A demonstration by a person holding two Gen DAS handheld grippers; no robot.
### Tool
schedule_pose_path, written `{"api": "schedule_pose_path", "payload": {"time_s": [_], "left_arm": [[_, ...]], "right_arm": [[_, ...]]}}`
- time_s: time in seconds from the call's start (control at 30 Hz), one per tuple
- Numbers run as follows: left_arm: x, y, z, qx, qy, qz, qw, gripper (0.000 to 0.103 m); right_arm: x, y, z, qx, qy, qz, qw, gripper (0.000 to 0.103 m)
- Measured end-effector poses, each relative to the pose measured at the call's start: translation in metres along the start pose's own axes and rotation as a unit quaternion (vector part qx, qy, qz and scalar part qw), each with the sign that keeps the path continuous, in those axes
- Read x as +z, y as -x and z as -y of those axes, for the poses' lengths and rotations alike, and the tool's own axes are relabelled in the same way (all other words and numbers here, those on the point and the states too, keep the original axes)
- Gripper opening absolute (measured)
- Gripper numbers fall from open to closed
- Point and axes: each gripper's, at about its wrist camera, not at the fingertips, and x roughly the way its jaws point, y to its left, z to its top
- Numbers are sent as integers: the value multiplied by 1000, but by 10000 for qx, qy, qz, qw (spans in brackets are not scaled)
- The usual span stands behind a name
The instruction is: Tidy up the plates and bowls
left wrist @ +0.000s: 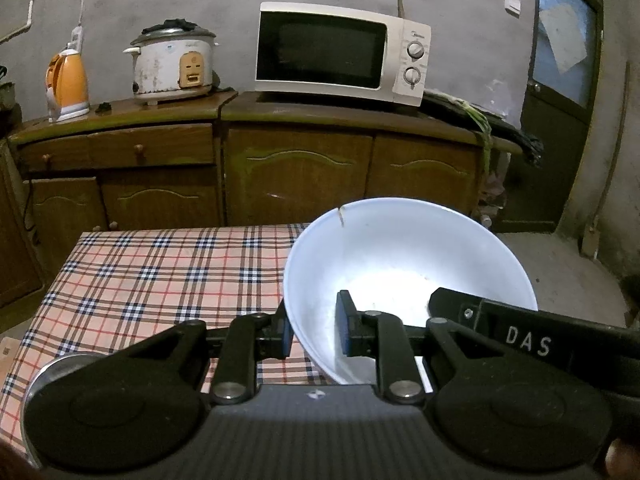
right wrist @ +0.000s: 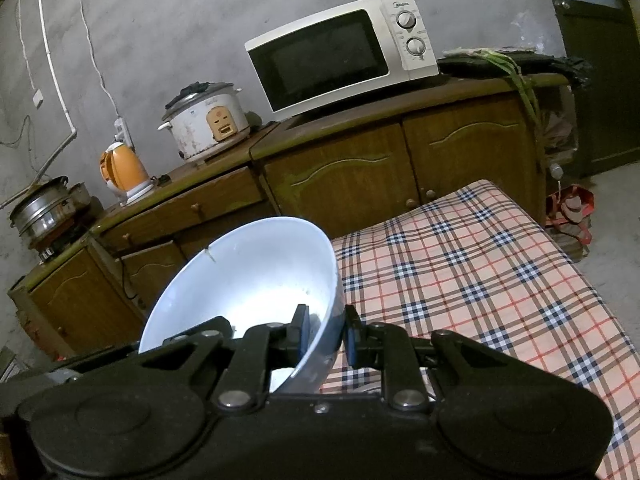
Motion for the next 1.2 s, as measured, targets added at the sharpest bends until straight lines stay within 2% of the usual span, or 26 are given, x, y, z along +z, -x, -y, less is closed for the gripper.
{"api": "schedule_pose_path", "payload": {"time_s": [1.2], "left_arm": [[-13, 10, 13, -190, -150, 42, 9997, 21]], "right_arm": [[-10, 17, 16, -130, 16, 138, 9998, 24]]}}
